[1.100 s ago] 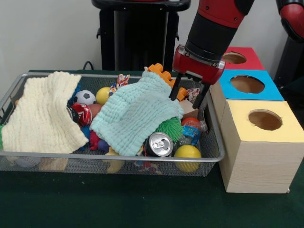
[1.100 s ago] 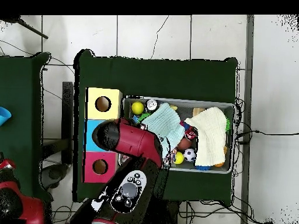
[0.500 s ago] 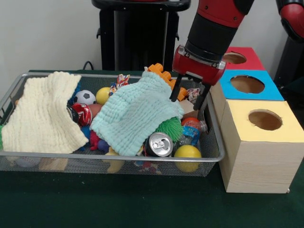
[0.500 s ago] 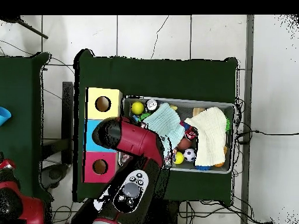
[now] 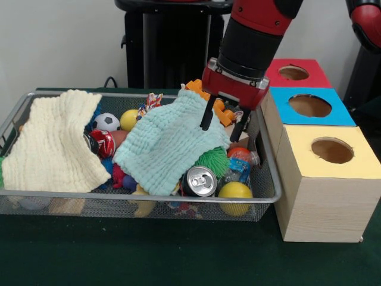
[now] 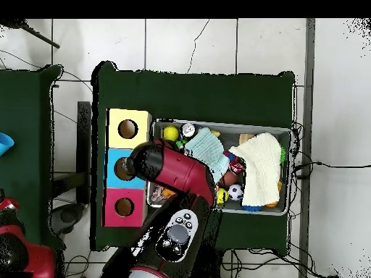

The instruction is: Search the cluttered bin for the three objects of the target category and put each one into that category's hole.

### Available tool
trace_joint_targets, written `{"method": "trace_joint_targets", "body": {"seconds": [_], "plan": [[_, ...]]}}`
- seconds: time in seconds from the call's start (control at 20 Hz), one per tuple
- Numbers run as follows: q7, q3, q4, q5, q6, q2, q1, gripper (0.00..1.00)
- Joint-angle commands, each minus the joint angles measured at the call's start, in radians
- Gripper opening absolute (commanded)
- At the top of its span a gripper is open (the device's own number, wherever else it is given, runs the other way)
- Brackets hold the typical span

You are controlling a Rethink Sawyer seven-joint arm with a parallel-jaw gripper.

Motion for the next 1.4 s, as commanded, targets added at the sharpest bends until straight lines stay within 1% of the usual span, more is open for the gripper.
{"method": "trace_joint_targets", "body": {"seconds": [0.05,0.25,0.55,1.0,1.25,1.4], "plan": [[0.258,0.151,-0.035,0.07,-0.098,0.017,-0.047,1.0],[0.274,0.15,-0.034,0.09,-0.125,0.027,-0.039,1.0],[0.327,0.126,-0.063,0.15,-0.115,0.062,0.0,1.0],[0.376,0.025,-0.136,0.212,-0.051,0.147,0.09,1.0],[0.346,0.03,-0.129,0.214,-0.038,0.151,0.088,1.0],[0.293,0.058,-0.089,0.194,-0.056,0.13,0.07,1.0]]}}
